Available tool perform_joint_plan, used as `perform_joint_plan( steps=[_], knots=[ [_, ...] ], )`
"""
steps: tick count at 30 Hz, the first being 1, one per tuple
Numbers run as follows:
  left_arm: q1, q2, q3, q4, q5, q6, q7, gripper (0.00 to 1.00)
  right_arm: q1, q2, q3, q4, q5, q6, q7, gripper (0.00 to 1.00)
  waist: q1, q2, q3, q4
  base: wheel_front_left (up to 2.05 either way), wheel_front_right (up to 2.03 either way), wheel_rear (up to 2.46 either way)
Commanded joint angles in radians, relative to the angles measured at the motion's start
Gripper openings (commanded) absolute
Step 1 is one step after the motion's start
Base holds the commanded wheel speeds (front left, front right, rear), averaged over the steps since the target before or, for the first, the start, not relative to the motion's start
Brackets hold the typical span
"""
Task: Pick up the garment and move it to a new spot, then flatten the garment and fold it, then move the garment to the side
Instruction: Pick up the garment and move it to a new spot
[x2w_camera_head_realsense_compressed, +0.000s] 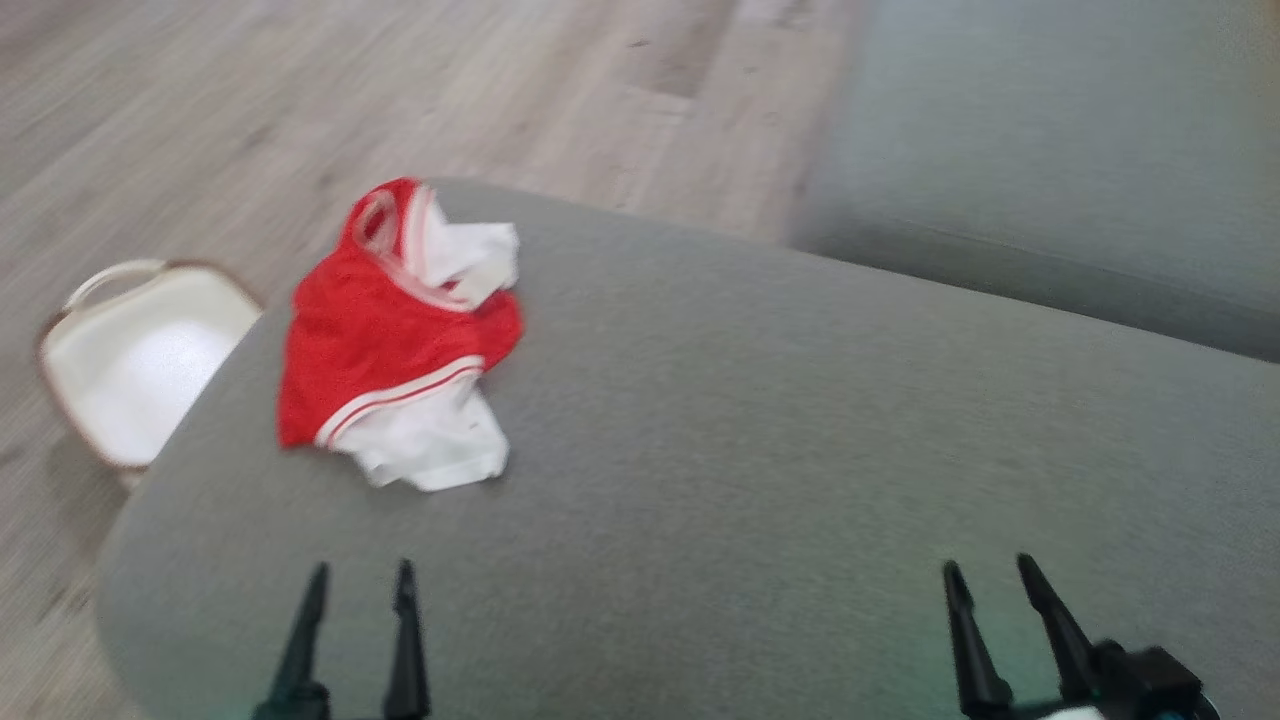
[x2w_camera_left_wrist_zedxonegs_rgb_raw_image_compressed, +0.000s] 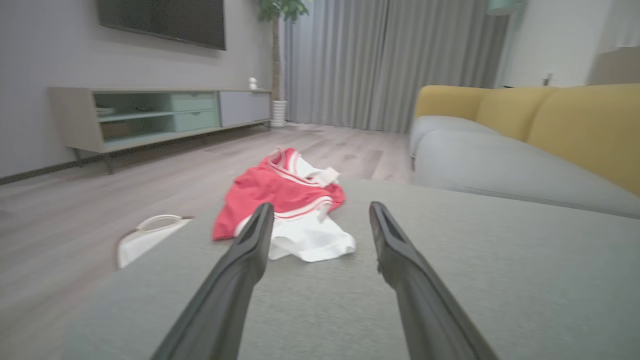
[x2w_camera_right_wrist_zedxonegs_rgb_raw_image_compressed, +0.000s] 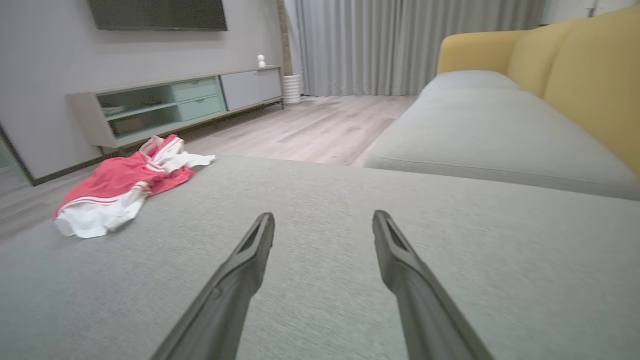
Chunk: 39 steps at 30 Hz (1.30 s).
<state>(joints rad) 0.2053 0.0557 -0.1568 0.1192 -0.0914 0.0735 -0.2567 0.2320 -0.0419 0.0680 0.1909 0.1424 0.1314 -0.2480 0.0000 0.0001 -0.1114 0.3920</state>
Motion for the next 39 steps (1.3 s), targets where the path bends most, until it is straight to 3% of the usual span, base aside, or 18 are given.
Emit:
perform_joint_plan(
  steps=[1, 7, 12, 18, 23, 29, 33, 39],
  knots=[
    [-0.046, -0.005, 0.047, -0.05, 0.013, 0.015, -0.005, 1.0, -0.078, -0.009, 0.034, -0.027, -0.006, -0.001, -0.014, 1.0, 0.0, -0.0001, 0.042, 0.071, 0.0, 0.0, 0.0],
    [-0.037, -0.005, 0.09, -0.114, 0.018, 0.059, -0.005, 1.0, -0.141, -0.023, 0.071, 0.004, -0.02, -0.001, -0.014, 1.0, 0.0, -0.0001, 0.087, 0.107, 0.0, 0.0, 0.0],
    [-0.05, -0.005, 0.101, -0.147, 0.016, 0.065, -0.005, 1.0, -0.148, -0.052, 0.079, 0.012, -0.019, -0.001, -0.014, 1.0, 0.0, -0.0001, 0.11, 0.124, 0.0, 0.0, 0.0],
    [-0.196, 0.012, 0.147, -0.179, 0.01, 0.028, -0.005, 1.0, -0.124, -0.101, 0.042, -0.031, -0.046, -0.001, -0.014, 1.0, 0.0, -0.0001, 0.197, 0.138, 0.0, 0.0, 0.0],
    [-0.434, 0.034, 0.216, -0.152, -0.035, -0.006, -0.005, 1.0, -0.163, -0.196, 0.039, -0.089, -0.074, -0.001, -0.014, 1.0, 0.0, -0.0001, 0.339, 0.09, 0.0, 0.0, 0.0],
    [-0.794, 0.077, 0.196, 0.1, -0.077, -0.095, 0.026, 1.0, -0.224, -0.32, 0.017, -0.136, -0.085, -0.001, -0.014, 1.0, 0.0, -0.0001, 0.487, 0.043, 0.0, 0.0, 0.0],
    [-1.029, 0.092, 0.162, 0.355, -0.113, -0.149, 0.15, 1.0, -0.254, -0.381, 0.01, -0.167, -0.084, -0.001, -0.014, 1.0, 0.0, -0.0001, 0.558, 0.017, 0.0, 0.0, 0.0],
    [-1.219, 0.11, 0.158, 0.664, -0.153, -0.166, 0.304, 1.0, -0.283, -0.428, 0.012, -0.21, -0.078, -0.001, 0.004, 1.0, 0.0, -0.0001, 0.618, -0.017, 0.0, 0.0, 0.0]
  ],
)
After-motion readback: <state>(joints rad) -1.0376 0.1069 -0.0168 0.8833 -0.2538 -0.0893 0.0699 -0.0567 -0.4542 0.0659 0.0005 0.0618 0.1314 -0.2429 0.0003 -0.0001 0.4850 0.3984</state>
